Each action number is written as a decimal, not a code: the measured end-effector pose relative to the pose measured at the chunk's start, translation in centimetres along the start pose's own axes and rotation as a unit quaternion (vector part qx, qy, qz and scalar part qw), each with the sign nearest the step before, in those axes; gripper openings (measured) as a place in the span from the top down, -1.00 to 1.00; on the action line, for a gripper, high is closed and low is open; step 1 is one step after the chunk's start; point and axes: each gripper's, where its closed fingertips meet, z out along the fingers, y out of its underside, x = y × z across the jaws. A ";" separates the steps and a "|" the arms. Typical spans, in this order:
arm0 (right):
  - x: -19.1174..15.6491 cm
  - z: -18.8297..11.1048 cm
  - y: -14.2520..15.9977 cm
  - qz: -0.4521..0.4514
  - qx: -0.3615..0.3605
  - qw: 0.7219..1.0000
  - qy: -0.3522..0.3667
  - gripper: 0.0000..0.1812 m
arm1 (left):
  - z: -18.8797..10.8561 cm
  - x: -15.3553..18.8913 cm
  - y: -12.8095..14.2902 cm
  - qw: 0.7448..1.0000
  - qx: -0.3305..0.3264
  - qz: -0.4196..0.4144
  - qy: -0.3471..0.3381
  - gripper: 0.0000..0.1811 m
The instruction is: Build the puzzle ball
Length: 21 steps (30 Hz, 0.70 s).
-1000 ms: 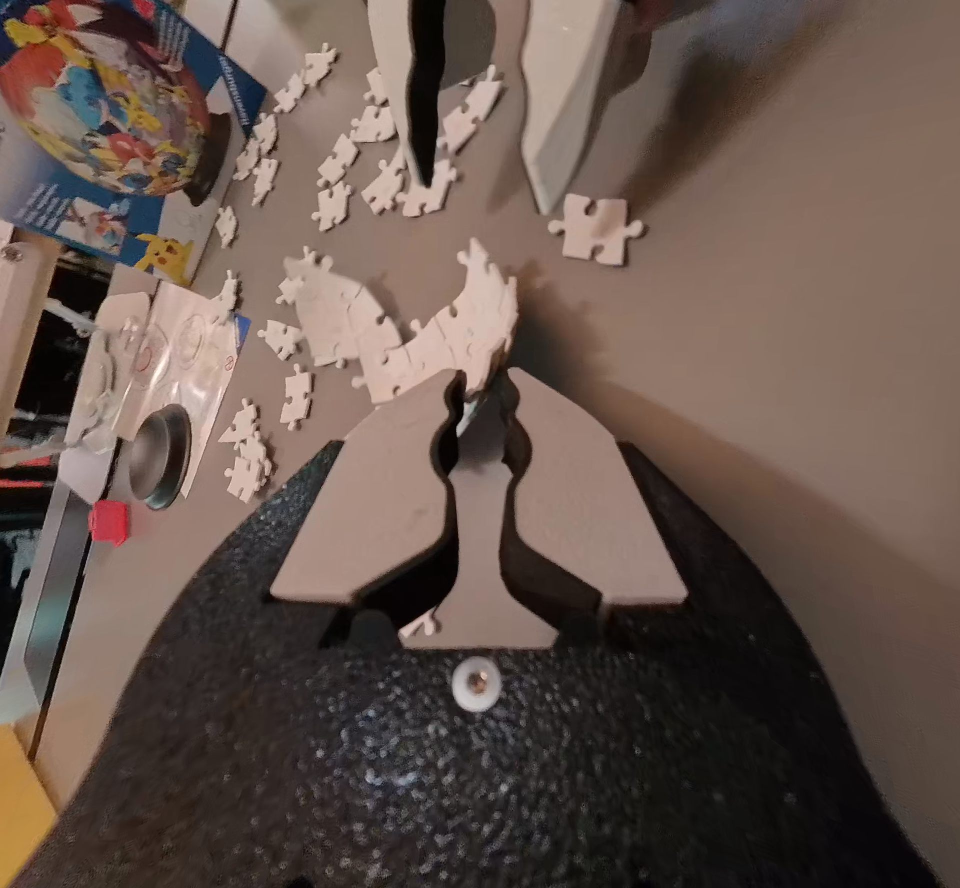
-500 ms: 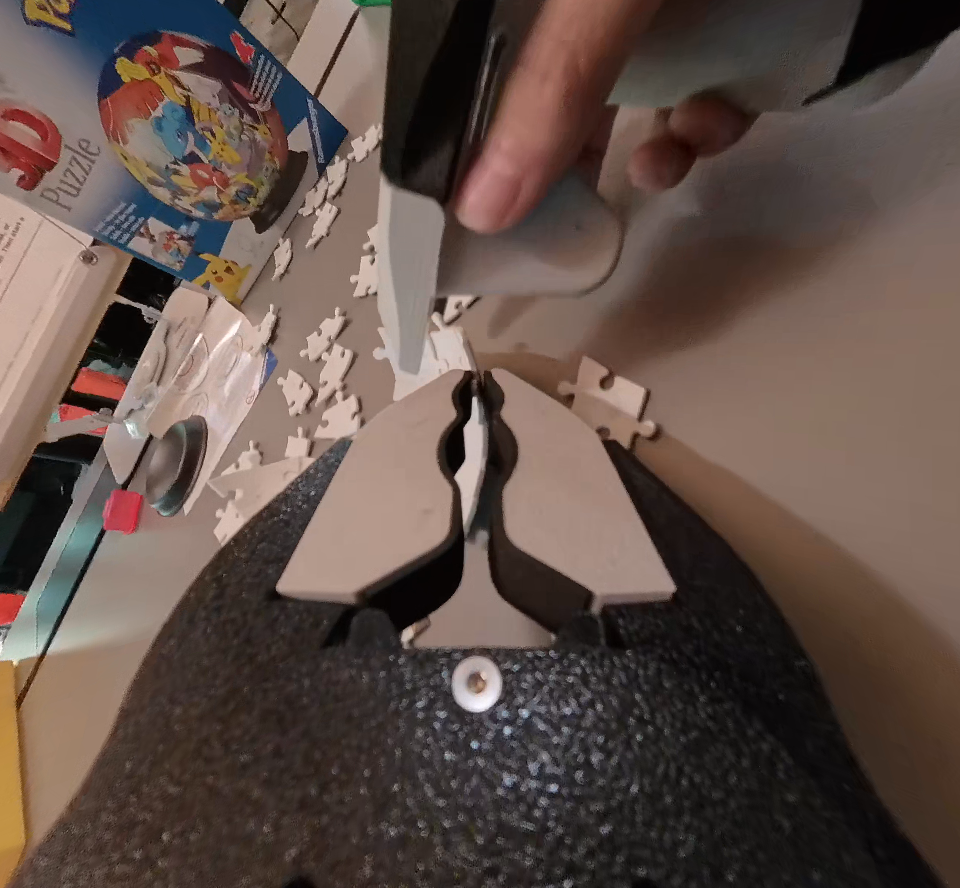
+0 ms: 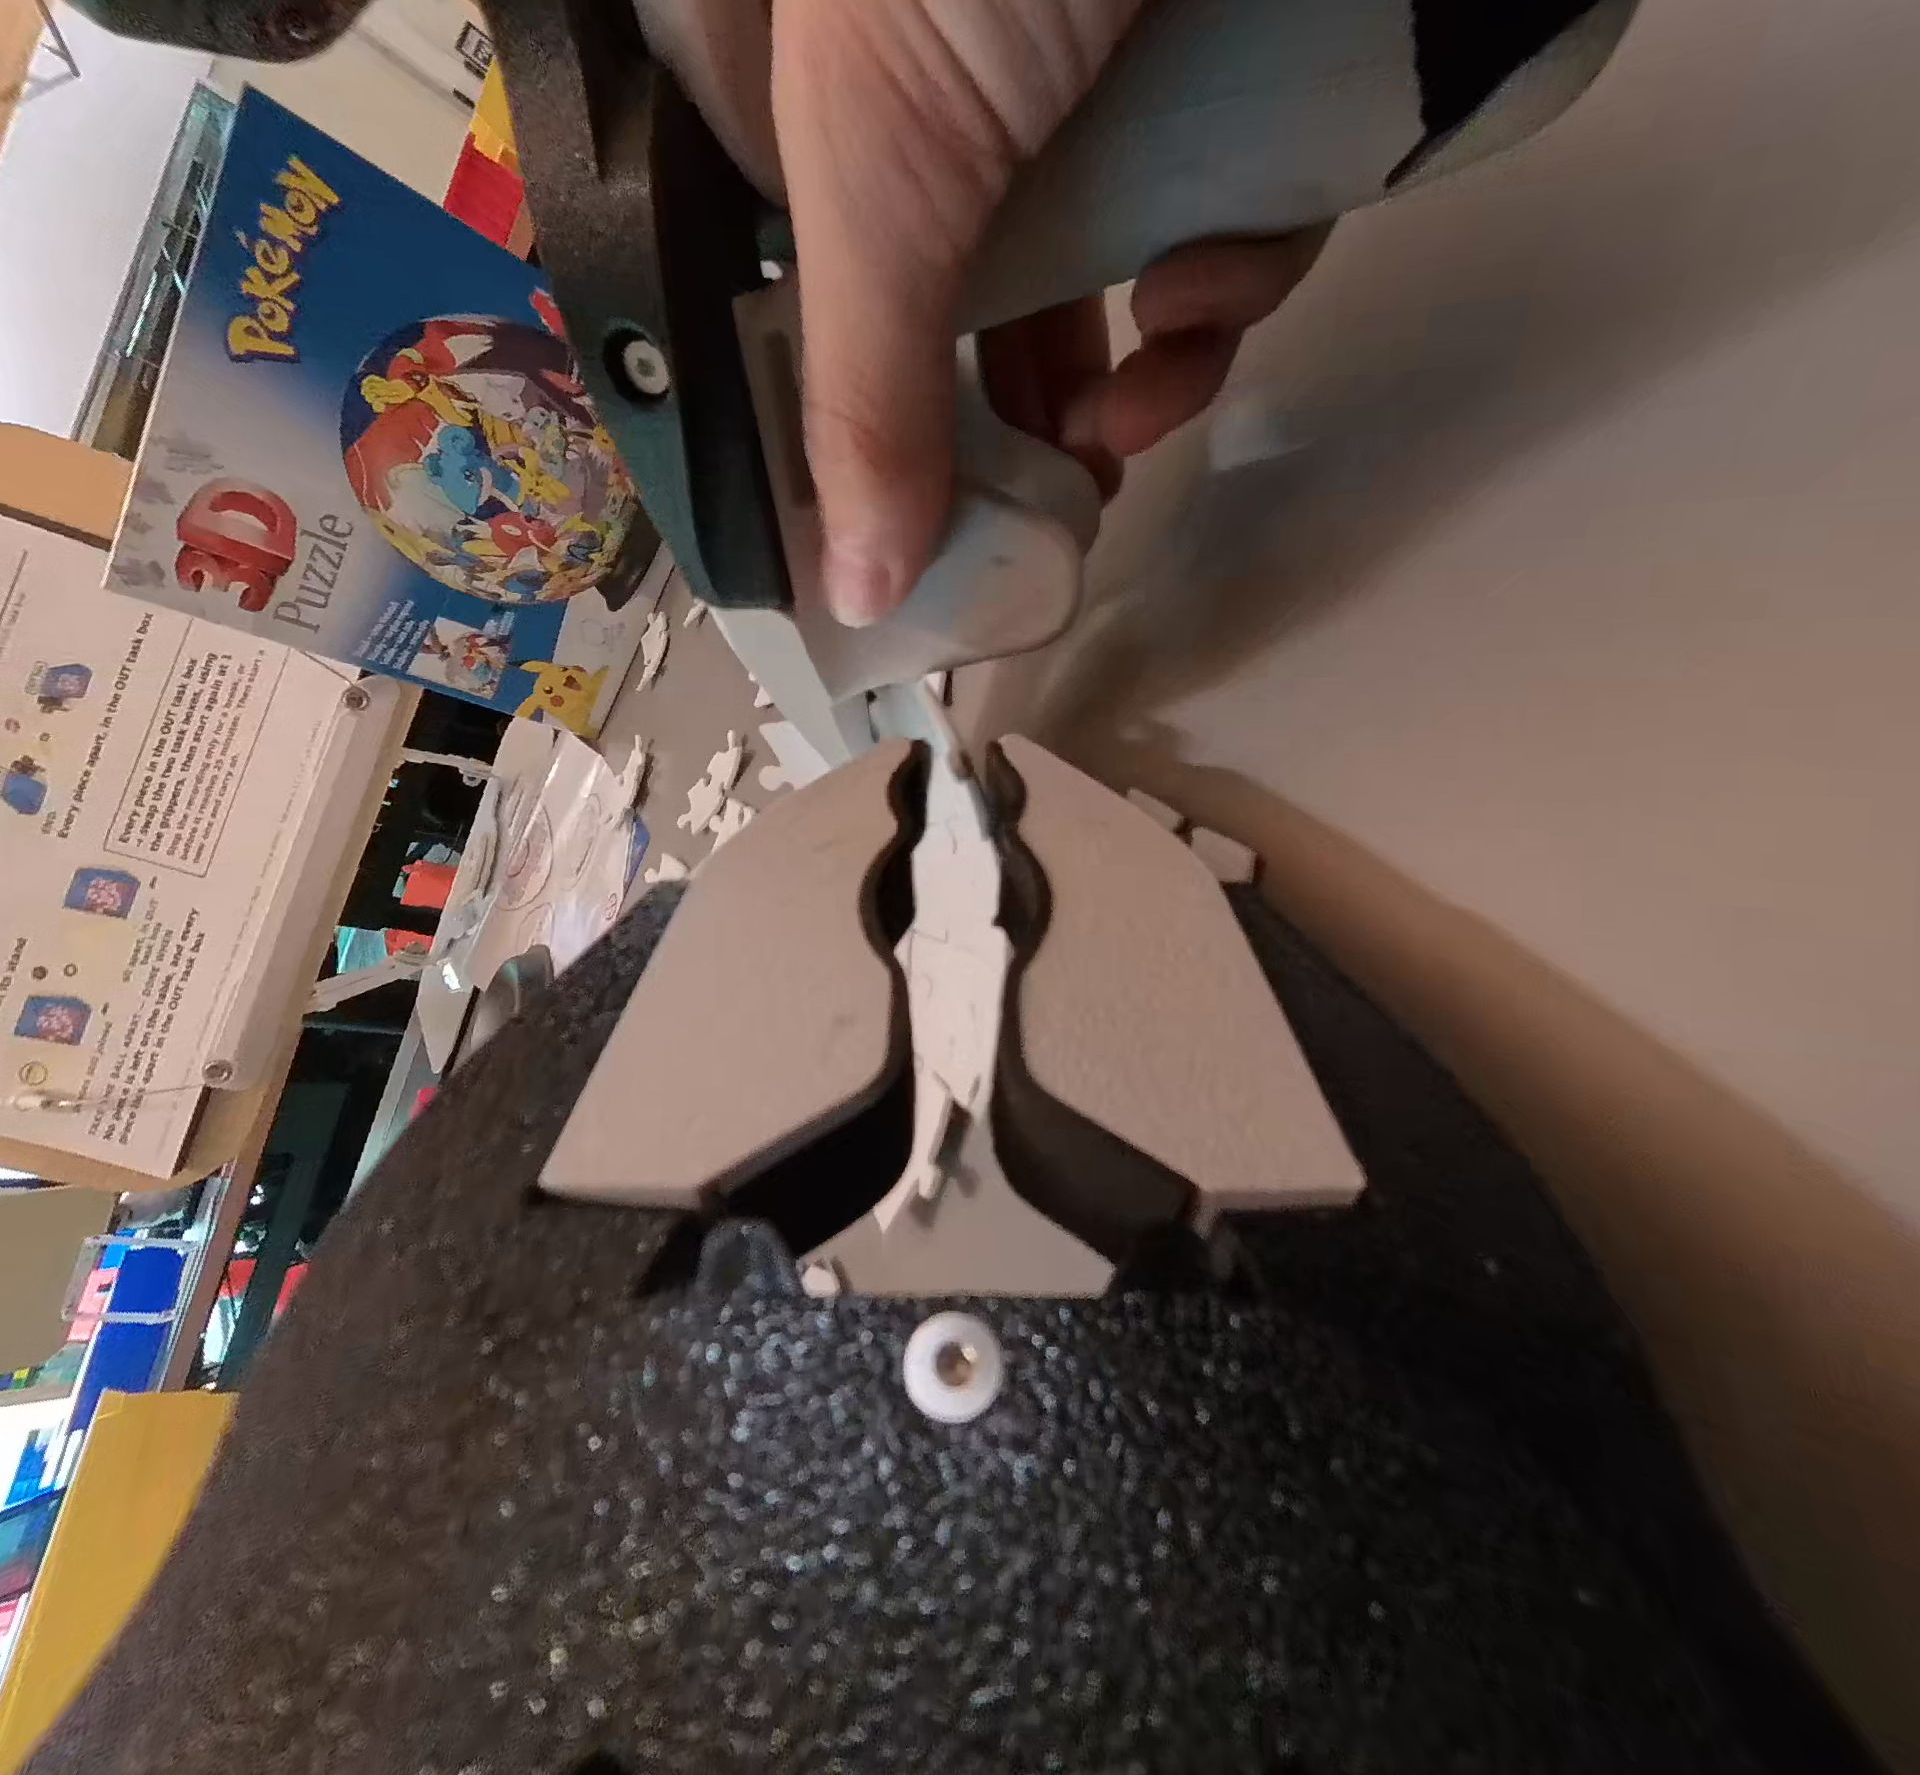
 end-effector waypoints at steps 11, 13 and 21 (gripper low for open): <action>1.4 -3.0 -1.4 -0.152 -0.004 0.980 0.130 0.95 | -3.9 -2.6 3.1 0.977 -0.005 -0.204 0.060 0.71; 1.5 -3.4 -1.6 -0.170 -0.008 0.974 0.148 0.95 | -3.8 -3.2 4.1 0.967 -0.022 -0.241 0.082 0.76; 1.8 -2.4 -1.6 -0.190 -0.047 0.966 0.169 0.94 | -0.3 -4.5 4.7 0.949 -0.073 -0.271 0.144 1.00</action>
